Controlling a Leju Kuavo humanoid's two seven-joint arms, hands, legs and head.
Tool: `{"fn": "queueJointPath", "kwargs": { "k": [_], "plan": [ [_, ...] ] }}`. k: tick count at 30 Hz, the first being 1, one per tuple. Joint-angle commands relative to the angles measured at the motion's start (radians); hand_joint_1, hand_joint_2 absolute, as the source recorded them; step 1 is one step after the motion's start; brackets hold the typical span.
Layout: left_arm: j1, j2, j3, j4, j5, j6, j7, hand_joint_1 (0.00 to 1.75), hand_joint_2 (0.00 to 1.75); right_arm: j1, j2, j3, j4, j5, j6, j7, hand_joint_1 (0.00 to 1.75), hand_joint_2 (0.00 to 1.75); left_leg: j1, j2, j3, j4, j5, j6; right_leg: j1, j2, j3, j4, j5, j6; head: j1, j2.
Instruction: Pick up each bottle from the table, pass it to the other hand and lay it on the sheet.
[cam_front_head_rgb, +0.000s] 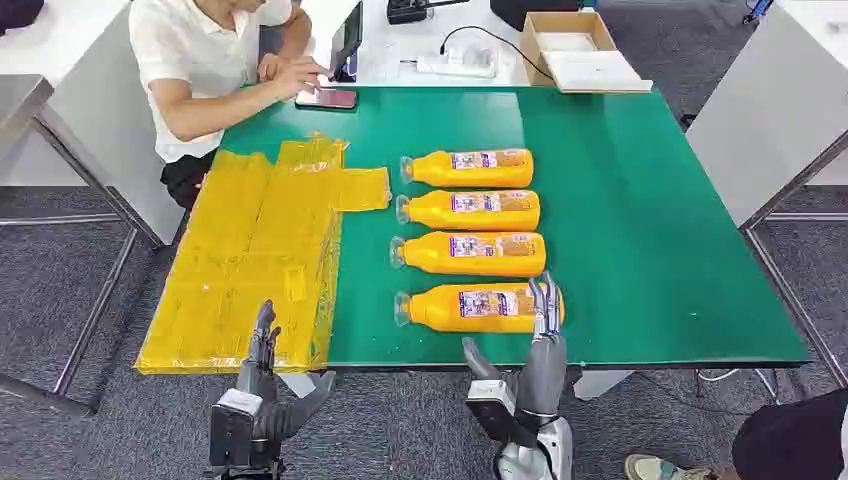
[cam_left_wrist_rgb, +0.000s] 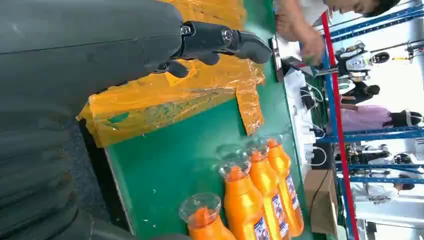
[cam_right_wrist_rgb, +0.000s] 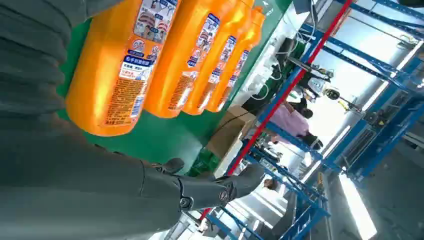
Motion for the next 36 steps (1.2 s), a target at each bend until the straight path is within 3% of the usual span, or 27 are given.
{"fn": "queueJointPath", "kwargs": {
  "k": [1, 5, 8, 12, 17, 24, 36],
  "plan": [
    [-0.006, 0.024, -0.001, 0.021, -0.016, -0.002, 0.016, 0.0, 1.75, -0.016, -0.053, 0.003, 0.017, 0.044, -0.064, -0.026, 0.0, 1.75, 0.001, 0.001, 0.003, -0.001, -0.001, -0.001, 0.001, 0.0, 0.003, -0.001, -0.001, -0.001, 0.0, 0.0],
    [-0.033, 0.019, -0.007, 0.023, -0.028, -0.045, 0.019, 0.0, 1.75, -0.081, -0.176, 0.015, 0.038, 0.226, -0.064, 0.154, 0.0, 1.75, 0.001, 0.0, 0.004, -0.001, -0.001, -0.001, 0.001, -0.002, 0.005, -0.002, -0.001, -0.001, 0.0, 0.0],
    [-0.046, 0.011, -0.012, 0.036, -0.036, -0.053, 0.021, 0.0, 1.75, -0.153, -0.243, 0.008, 0.128, 0.266, -0.041, 0.219, 0.0, 1.75, 0.0, 0.001, 0.004, -0.001, -0.001, -0.001, 0.0, 0.0, 0.005, -0.002, 0.0, -0.001, 0.0, 0.0],
    [-0.049, 0.007, -0.008, 0.045, -0.036, -0.051, 0.021, 0.0, 1.75, -0.184, -0.259, 0.0, 0.171, 0.275, -0.019, 0.245, 0.0, 1.75, -0.002, 0.001, 0.003, -0.001, 0.0, 0.0, -0.002, 0.0, 0.003, -0.002, 0.001, 0.0, 0.0, 0.0],
    [-0.064, -0.008, 0.009, 0.062, -0.035, -0.064, 0.013, 0.0, 1.75, -0.28, -0.31, 0.025, 0.351, 0.358, 0.101, 0.388, 0.0, 1.75, -0.001, 0.001, 0.004, -0.001, 0.0, 0.0, -0.001, 0.0, 0.004, -0.002, 0.001, 0.0, 0.0, 0.0],
    [-0.075, -0.016, 0.01, 0.081, -0.037, -0.072, 0.019, 0.0, 1.75, -0.34, -0.322, 0.028, 0.458, 0.383, 0.15, 0.431, 0.0, 1.75, 0.0, 0.003, 0.006, -0.001, -0.002, -0.001, 0.0, 0.002, 0.006, -0.002, 0.0, -0.001, 0.0, 0.0],
    [-0.088, -0.016, 0.004, 0.079, -0.039, -0.083, 0.021, 0.0, 1.75, -0.356, -0.294, 0.086, 0.476, 0.305, 0.284, 0.361, 0.0, 1.75, -0.001, 0.001, 0.003, -0.001, -0.001, -0.001, -0.001, 0.001, 0.004, -0.001, 0.0, -0.001, 0.0, 0.0]
  ]
}}
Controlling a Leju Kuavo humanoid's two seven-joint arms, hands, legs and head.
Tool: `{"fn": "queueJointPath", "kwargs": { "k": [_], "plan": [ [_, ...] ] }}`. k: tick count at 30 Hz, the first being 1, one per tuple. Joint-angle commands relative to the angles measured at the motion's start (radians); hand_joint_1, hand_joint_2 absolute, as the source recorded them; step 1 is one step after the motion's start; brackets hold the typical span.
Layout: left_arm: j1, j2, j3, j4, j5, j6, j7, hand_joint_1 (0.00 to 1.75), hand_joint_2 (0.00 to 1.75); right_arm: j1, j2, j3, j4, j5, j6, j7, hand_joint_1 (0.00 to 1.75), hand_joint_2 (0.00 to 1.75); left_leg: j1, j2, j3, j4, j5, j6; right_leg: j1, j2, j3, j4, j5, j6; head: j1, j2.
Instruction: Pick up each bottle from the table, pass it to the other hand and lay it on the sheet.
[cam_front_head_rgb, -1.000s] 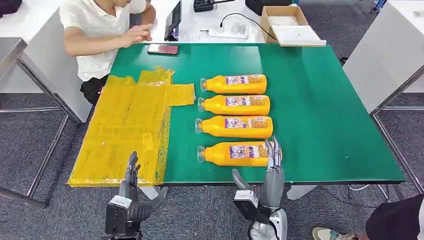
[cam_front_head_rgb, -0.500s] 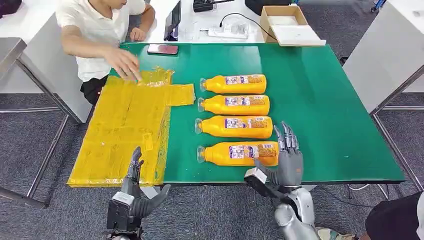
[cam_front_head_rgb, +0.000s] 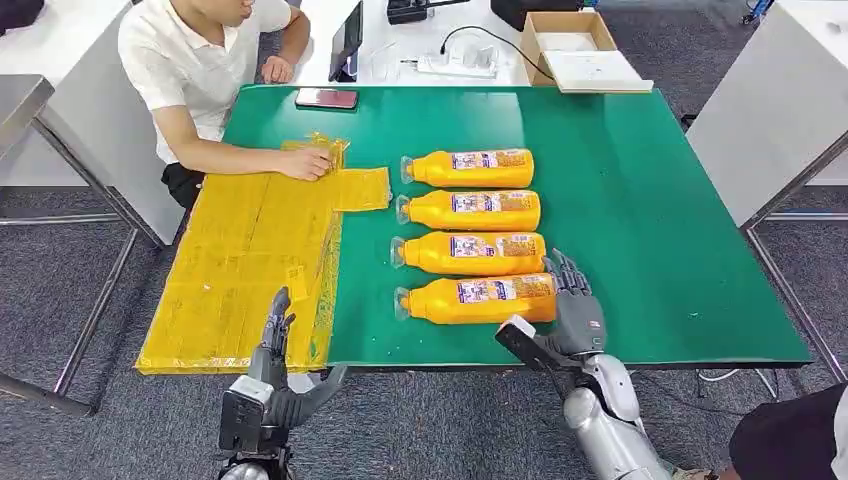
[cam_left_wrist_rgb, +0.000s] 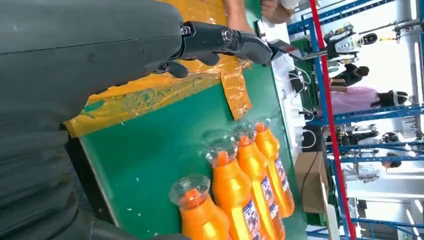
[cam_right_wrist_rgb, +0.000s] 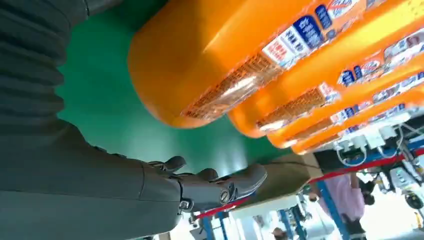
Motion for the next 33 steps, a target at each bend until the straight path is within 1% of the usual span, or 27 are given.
{"fn": "queueJointPath", "kwargs": {
  "k": [1, 2, 3, 4, 5, 6, 9, 11, 12, 13, 16, 17, 19, 20, 22, 24, 26, 28, 29, 30, 31, 32, 33],
  "plan": [
    [-0.035, 0.002, -0.001, 0.054, -0.002, -0.015, 0.008, 0.0, 1.75, -0.058, 0.012, 0.094, 0.111, -0.006, 0.055, -0.017, 0.0, 1.75, 0.001, 0.003, 0.005, -0.001, -0.002, -0.002, 0.001, 0.002, 0.004, -0.001, -0.001, -0.002, 0.0, 0.0],
    [-0.035, 0.002, -0.003, 0.051, -0.002, -0.016, 0.01, 0.0, 1.75, -0.066, 0.006, 0.116, 0.121, 0.024, 0.033, -0.004, 0.0, 1.75, 0.0, 0.002, 0.003, -0.001, -0.001, -0.001, 0.001, 0.001, 0.002, -0.001, 0.0, -0.001, 0.0, 0.0],
    [-0.035, 0.002, -0.004, 0.05, -0.002, -0.017, 0.01, 0.0, 1.75, -0.069, 0.005, 0.119, 0.125, 0.027, 0.029, -0.002, 0.0, 1.75, 0.001, 0.004, 0.005, 0.0, -0.002, -0.002, 0.001, 0.002, 0.004, 0.0, -0.001, -0.002, 0.0, 0.0],
    [-0.036, 0.001, -0.004, 0.049, -0.002, -0.018, 0.011, 0.0, 1.75, -0.073, 0.004, 0.123, 0.127, 0.029, 0.032, -0.002, 0.0, 1.75, 0.001, 0.004, 0.006, 0.0, -0.003, -0.002, 0.001, 0.003, 0.005, -0.001, -0.001, -0.002, 0.0, 0.0],
    [-0.037, 0.001, -0.005, 0.048, -0.002, -0.018, 0.012, 0.0, 1.75, -0.081, 0.003, 0.132, 0.133, 0.035, 0.036, 0.001, 0.0, 1.75, 0.001, 0.003, 0.003, 0.0, -0.001, -0.002, 0.001, 0.002, 0.003, 0.0, -0.001, -0.002, 0.0, 0.0],
    [-0.039, 0.001, -0.005, 0.048, -0.002, -0.02, 0.013, 0.0, 1.75, -0.084, 0.002, 0.137, 0.137, 0.039, 0.038, 0.005, 0.0, 1.75, 0.001, 0.004, 0.005, 0.0, -0.002, -0.002, 0.001, 0.002, 0.004, 0.0, -0.001, -0.002, 0.0, 0.0],
    [-0.041, 0.0, -0.005, 0.049, -0.002, -0.022, 0.014, 0.0, 1.75, -0.097, -0.003, 0.153, 0.148, 0.057, 0.038, 0.019, 0.0, 1.75, 0.0, 0.003, 0.003, -0.001, -0.001, -0.001, 0.001, 0.001, 0.002, 0.0, 0.0, -0.001, 0.0, 0.0],
    [-0.043, -0.001, -0.005, 0.047, 0.004, -0.032, 0.018, 0.0, 1.75, -0.115, -0.01, 0.175, 0.171, 0.089, 0.035, 0.045, 0.0, 1.75, 0.001, 0.003, 0.006, 0.0, -0.002, -0.002, 0.001, 0.001, 0.006, -0.001, -0.001, -0.002, 0.0, 0.0],
    [-0.044, -0.002, -0.004, 0.045, 0.008, -0.037, 0.02, 0.0, 1.75, -0.127, -0.012, 0.185, 0.184, 0.101, 0.042, 0.056, 0.0, 1.75, 0.001, 0.003, 0.004, -0.001, -0.001, -0.001, 0.001, 0.001, 0.003, -0.001, -0.001, -0.002, 0.0, 0.0],
    [-0.045, -0.003, -0.002, 0.044, 0.01, -0.039, 0.021, 0.0, 1.75, -0.139, -0.013, 0.192, 0.197, 0.106, 0.059, 0.068, 0.0, 1.75, 0.001, 0.004, 0.005, 0.0, -0.002, -0.002, 0.001, 0.002, 0.005, 0.0, -0.001, -0.002, 0.0, 0.0],
    [-0.045, -0.005, 0.0, 0.043, 0.014, -0.043, 0.024, 0.0, 1.75, -0.154, -0.018, 0.206, 0.216, 0.123, 0.076, 0.092, 0.0, 1.75, 0.0, 0.002, 0.003, 0.0, -0.001, -0.001, 0.001, 0.001, 0.003, 0.0, -0.001, -0.001, 0.0, 0.0],
    [-0.045, -0.007, 0.001, 0.043, 0.018, -0.048, 0.026, 0.0, 1.75, -0.163, -0.021, 0.215, 0.233, 0.136, 0.089, 0.115, 0.0, 1.75, 0.001, 0.003, 0.005, -0.001, -0.002, -0.002, 0.001, 0.001, 0.004, 0.0, -0.001, -0.002, 0.0, 0.0],
    [-0.045, -0.009, 0.003, 0.044, 0.026, -0.058, 0.031, 0.0, 1.75, -0.179, -0.029, 0.228, 0.263, 0.15, 0.124, 0.148, 0.0, 1.75, 0.001, 0.002, 0.003, -0.001, -0.001, -0.001, 0.001, 0.001, 0.003, -0.001, 0.0, -0.001, 0.0, 0.0],
    [-0.045, -0.009, 0.003, 0.044, 0.026, -0.058, 0.031, 0.0, 1.75, -0.179, -0.029, 0.228, 0.263, 0.15, 0.124, 0.148, 0.0, 1.75, 0.001, 0.003, 0.006, 0.0, -0.002, -0.002, 0.001, 0.001, 0.005, -0.001, -0.001, -0.002, 0.0, 0.0],
    [-0.045, -0.009, 0.003, 0.044, 0.026, -0.058, 0.031, 0.0, 1.75, -0.179, -0.029, 0.228, 0.263, 0.15, 0.124, 0.148, 0.0, 1.75, 0.001, 0.003, 0.006, -0.001, -0.002, -0.002, 0.001, 0.001, 0.005, -0.001, -0.001, -0.002, 0.0, 0.0],
    [-0.046, -0.011, 0.006, 0.045, 0.028, -0.06, 0.033, 0.0, 1.75, -0.196, -0.033, 0.243, 0.295, 0.162, 0.164, 0.166, 0.0, 1.75, 0.0, 0.003, 0.004, -0.001, -0.001, -0.001, 0.001, 0.001, 0.003, -0.001, -0.001, -0.001, 0.0, 0.0],
    [-0.049, -0.013, 0.012, 0.048, 0.029, -0.06, 0.033, 0.0, 1.75, -0.211, -0.036, 0.26, 0.319, 0.161, 0.212, 0.168, 0.0, 1.75, 0.0, 0.002, 0.004, -0.001, -0.001, -0.001, 0.001, 0.0, 0.003, -0.001, 0.0, -0.001, 0.0, 0.0],
    [-0.051, -0.013, 0.013, 0.05, 0.031, -0.063, 0.035, 0.0, 1.75, -0.216, -0.041, 0.273, 0.327, 0.164, 0.236, 0.166, 0.0, 1.75, 0.001, 0.003, 0.005, -0.001, -0.001, -0.001, 0.001, 0.001, 0.004, -0.001, 0.0, -0.002, 0.0, 0.0],
    [-0.053, -0.014, 0.015, 0.053, 0.031, -0.064, 0.035, 0.0, 1.75, -0.22, -0.046, 0.283, 0.333, 0.165, 0.254, 0.161, 0.58, 1.75, 0.001, 0.003, 0.007, -0.001, -0.001, -0.002, 0.001, 0.001, 0.006, -0.001, -0.001, -0.002, 0.0, 0.0],
    [-0.053, -0.015, 0.016, 0.055, 0.031, -0.064, 0.035, 0.0, 1.75, -0.221, -0.047, 0.289, 0.335, 0.159, 0.272, 0.154, 1.5, 1.75, 0.001, 0.003, 0.007, -0.001, -0.001, -0.001, 0.001, 0.0, 0.006, -0.002, 0.0, -0.002, 0.0, 0.0],
    [-0.054, -0.015, 0.017, 0.056, 0.031, -0.064, 0.035, 0.0, 1.75, -0.221, -0.047, 0.291, 0.336, 0.154, 0.28, 0.151, 1.55, 1.75, 0.001, 0.002, 0.007, -0.001, 0.0, -0.001, 0.001, 0.0, 0.006, -0.001, 0.0, -0.001, 0.0, 0.0],
    [-0.055, -0.016, 0.018, 0.056, 0.031, -0.064, 0.035, 0.0, 1.75, -0.22, -0.048, 0.3, 0.333, 0.151, 0.292, 0.144, 1.71, 1.75, 0.001, 0.002, 0.008, -0.001, -0.001, -0.002, 0.001, 0.0, 0.007, -0.002, -0.001, -0.002, 0.0, 0.0],
    [-0.054, -0.016, 0.018, 0.056, 0.031, -0.063, 0.035, 0.0, 1.75, -0.217, -0.048, 0.305, 0.329, 0.143, 0.3, 0.135, 1.75, 1.75, 0.001, 0.002, 0.008, -0.001, 0.0, -0.001, 0.001, 0.0, 0.007, -0.002, 0.0, -0.001, 0.0, 0.0]
  ]
}}
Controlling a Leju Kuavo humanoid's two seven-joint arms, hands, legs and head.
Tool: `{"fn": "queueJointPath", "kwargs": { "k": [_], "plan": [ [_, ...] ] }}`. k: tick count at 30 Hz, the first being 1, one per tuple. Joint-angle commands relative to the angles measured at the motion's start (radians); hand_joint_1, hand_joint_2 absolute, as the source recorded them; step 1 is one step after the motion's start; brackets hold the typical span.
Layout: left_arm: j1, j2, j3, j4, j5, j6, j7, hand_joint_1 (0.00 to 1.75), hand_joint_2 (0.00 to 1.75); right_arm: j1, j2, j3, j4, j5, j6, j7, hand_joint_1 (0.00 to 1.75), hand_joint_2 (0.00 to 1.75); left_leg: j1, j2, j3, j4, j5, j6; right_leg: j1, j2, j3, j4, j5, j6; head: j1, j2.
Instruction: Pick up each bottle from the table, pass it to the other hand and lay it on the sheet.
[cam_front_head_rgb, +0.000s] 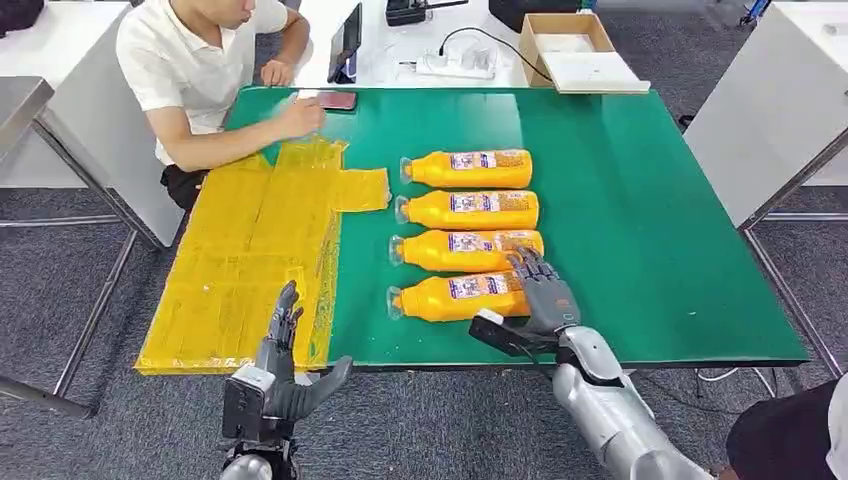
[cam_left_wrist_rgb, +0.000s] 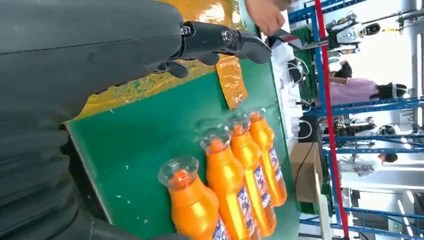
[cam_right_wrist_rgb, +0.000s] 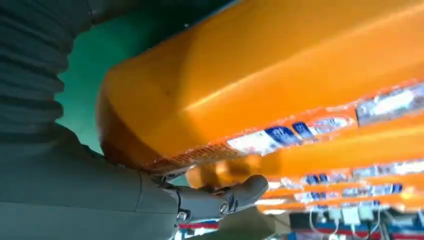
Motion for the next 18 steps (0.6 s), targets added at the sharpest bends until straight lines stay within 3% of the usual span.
{"fn": "queueJointPath", "kwargs": {
  "k": [1, 18],
  "plan": [
    [-0.029, -0.001, 0.019, 0.05, 0.008, -0.003, 0.007, 0.0, 1.75, -0.033, -0.016, 0.1, 0.124, -0.027, 0.099, -0.031, 1.75, 1.75, 0.001, 0.0, 0.004, -0.001, 0.0, -0.002, 0.001, -0.001, 0.005, -0.002, 0.0, -0.002, 0.0, 0.0],
    [-0.032, 0.0, 0.012, 0.06, 0.009, -0.006, 0.007, 0.0, 1.75, 0.021, 0.01, 0.128, 0.137, -0.08, 0.112, -0.081, 1.71, 1.75, 0.002, 0.003, 0.013, -0.002, -0.002, -0.002, 0.003, 0.003, 0.011, -0.004, 0.001, -0.003, 0.0, 0.0]
  ]
}}
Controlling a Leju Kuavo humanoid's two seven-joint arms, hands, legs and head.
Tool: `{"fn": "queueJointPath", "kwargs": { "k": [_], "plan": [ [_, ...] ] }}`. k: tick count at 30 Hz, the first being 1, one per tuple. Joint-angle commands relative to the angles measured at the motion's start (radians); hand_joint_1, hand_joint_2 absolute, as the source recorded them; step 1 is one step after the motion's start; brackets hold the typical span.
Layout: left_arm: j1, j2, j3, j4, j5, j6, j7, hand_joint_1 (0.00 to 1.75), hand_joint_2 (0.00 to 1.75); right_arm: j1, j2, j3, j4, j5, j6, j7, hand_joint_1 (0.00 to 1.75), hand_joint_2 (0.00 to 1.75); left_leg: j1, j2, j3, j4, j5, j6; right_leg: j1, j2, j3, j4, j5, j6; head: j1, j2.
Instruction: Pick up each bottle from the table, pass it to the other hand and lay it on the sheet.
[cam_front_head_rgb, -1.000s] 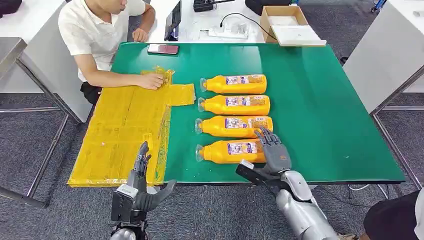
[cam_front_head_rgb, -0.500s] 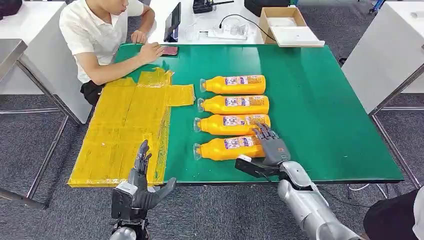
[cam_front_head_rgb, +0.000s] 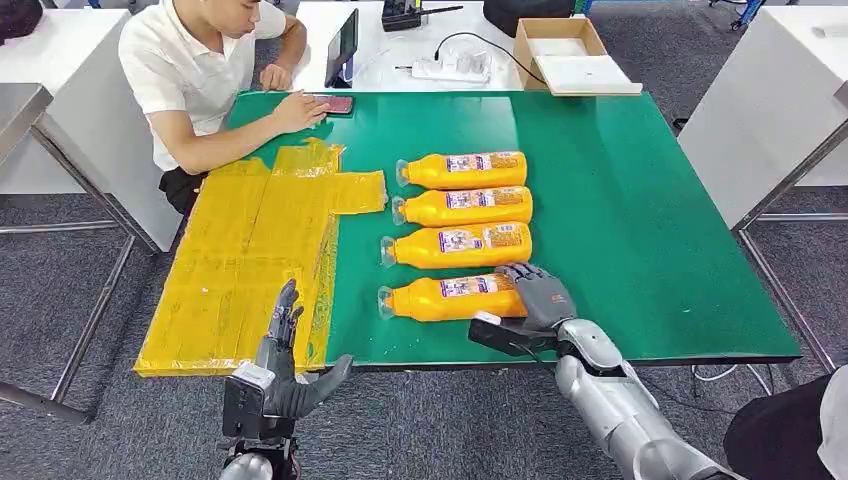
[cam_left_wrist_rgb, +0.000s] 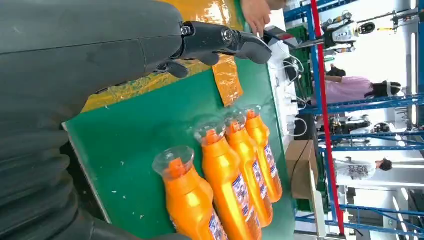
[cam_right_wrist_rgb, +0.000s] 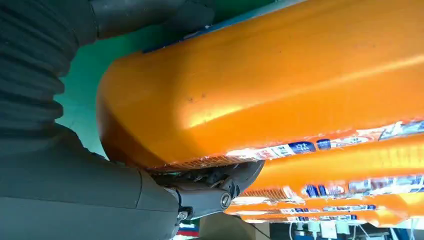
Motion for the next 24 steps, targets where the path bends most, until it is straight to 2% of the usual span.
{"fn": "queueJointPath", "kwargs": {
  "k": [1, 4, 5, 9, 10, 14, 16, 18, 20, 24],
  "plan": [
    [-0.03, 0.003, 0.008, 0.06, 0.006, -0.005, 0.006, 0.0, 1.75, 0.054, 0.02, 0.054, 0.11, -0.032, 0.037, -0.021, 1.71, 1.75, 0.002, -0.003, 0.002, -0.002, 0.001, -0.002, 0.002, -0.005, 0.003, -0.003, 0.0, -0.003, 0.0, 0.0],
    [-0.028, 0.006, 0.009, 0.054, 0.01, -0.003, 0.004, 0.0, 1.75, 0.068, 0.029, 0.039, 0.124, -0.075, 0.013, -0.047, 1.73, 1.75, 0.002, -0.003, 0.004, -0.003, 0.0, -0.002, 0.003, -0.005, 0.005, -0.004, 0.0, -0.002, 0.0, 0.0],
    [-0.021, 0.004, 0.019, 0.039, 0.021, 0.008, -0.005, 0.0, 1.75, 0.087, 0.044, -0.009, 0.087, -0.146, -0.019, -0.109, 1.73, 1.75, 0.002, -0.002, 0.005, -0.002, 0.0, -0.001, 0.002, -0.004, 0.006, -0.003, -0.001, -0.001, 0.0, 0.0],
    [-0.004, -0.003, 0.034, 0.009, 0.041, 0.031, -0.013, 0.0, 1.75, 0.118, 0.062, -0.05, -0.004, -0.211, -0.058, -0.149, 1.68, 1.75, 0.002, -0.001, 0.005, -0.001, -0.002, -0.002, 0.002, -0.001, 0.006, -0.002, -0.001, -0.002, 0.0, 0.0],
    [-0.002, -0.002, 0.033, 0.004, 0.041, 0.031, -0.013, 0.0, 1.75, 0.122, 0.06, -0.049, -0.016, -0.212, -0.055, -0.144, 1.75, 1.75, 0.002, -0.001, 0.005, -0.002, -0.001, -0.003, 0.003, -0.002, 0.006, -0.003, -0.001, -0.002, 0.0, 0.0],
    [0.024, -0.042, 0.088, -0.038, 0.176, 0.072, -0.009, 0.0, 1.75, 0.212, 0.112, -0.148, -0.248, -0.349, -0.164, -0.231, 1.75, 1.75, 0.002, 0.0, 0.003, -0.001, -0.002, -0.003, 0.003, -0.001, 0.004, -0.001, -0.001, -0.002, 0.0, 0.0],
    [0.03, -0.036, 0.082, -0.051, 0.195, 0.072, -0.007, 0.0, 1.75, 0.236, 0.12, -0.146, -0.313, -0.359, -0.17, -0.22, 1.75, 1.75, 0.002, 0.0, 0.002, 0.0, -0.002, -0.002, 0.003, -0.001, 0.004, 0.0, -0.002, -0.002, 0.0, 0.0],
    [0.041, -0.033, 0.075, -0.067, 0.291, 0.03, 0.012, 0.0, 1.75, 0.286, 0.162, -0.184, -0.425, -0.451, -0.231, -0.264, 1.75, 1.75, 0.002, 0.001, 0.0, 0.0, -0.003, -0.002, 0.002, 0.0, 0.002, 0.001, -0.002, -0.002, 0.0, 0.0],
    [0.045, -0.024, 0.06, -0.069, 0.317, 0.006, 0.021, 0.0, 1.75, 0.308, 0.18, -0.188, -0.469, -0.48, -0.254, -0.277, 1.75, 1.75, 0.002, 0.001, -0.004, 0.0, -0.003, -0.002, 0.002, 0.001, -0.002, 0.001, -0.002, -0.002, 0.0, 0.0],
    [0.048, 0.036, -0.039, -0.052, 0.343, -0.12, 0.044, 0.0, 1.75, 0.35, 0.213, -0.153, -0.542, -0.52, -0.289, -0.317, 1.75, 1.75, 0.002, -0.001, -0.006, -0.001, -0.003, -0.002, 0.002, 0.0, -0.003, 0.001, -0.003, -0.001, 0.0, 0.0]
  ]
}}
